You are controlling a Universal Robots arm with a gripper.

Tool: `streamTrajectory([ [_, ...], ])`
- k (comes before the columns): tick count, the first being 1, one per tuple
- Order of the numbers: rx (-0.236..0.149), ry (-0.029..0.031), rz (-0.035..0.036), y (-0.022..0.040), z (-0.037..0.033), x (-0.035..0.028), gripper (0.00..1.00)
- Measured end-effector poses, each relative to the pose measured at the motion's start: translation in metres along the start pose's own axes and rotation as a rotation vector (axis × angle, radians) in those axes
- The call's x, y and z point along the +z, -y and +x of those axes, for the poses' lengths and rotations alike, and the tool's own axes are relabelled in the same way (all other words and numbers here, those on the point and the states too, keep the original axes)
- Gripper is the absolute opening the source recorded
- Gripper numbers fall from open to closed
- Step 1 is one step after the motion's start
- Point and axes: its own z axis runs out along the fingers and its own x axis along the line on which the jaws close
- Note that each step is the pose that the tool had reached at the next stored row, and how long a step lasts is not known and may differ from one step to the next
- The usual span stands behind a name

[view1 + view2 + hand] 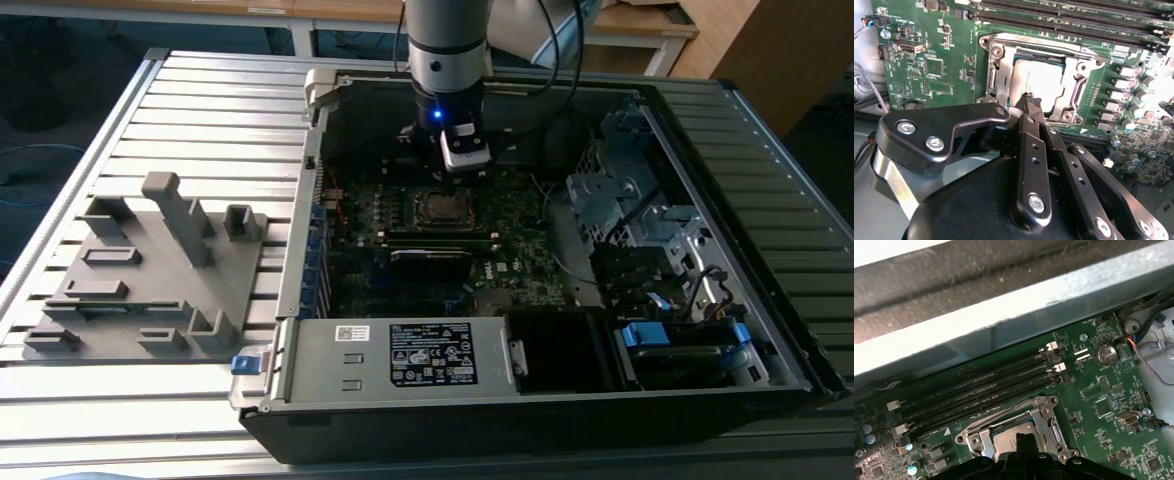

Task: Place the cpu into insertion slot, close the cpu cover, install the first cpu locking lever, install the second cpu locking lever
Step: 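Install the first cpu locking lever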

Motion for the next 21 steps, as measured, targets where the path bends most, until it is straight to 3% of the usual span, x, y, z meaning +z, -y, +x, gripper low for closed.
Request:
streamTrajectory([
  [16,0.0,-0.0001,0.0001,-0.0003,-0.0006,-0.0055,0.11],
  [18,0.0,-0.0031,0.0014,-0.0003,-0.0007,-0.0056,0.11],
  [21,0.0,-0.0142,0.0062,-0.0004,-0.0006,-0.0055,0.11],
])
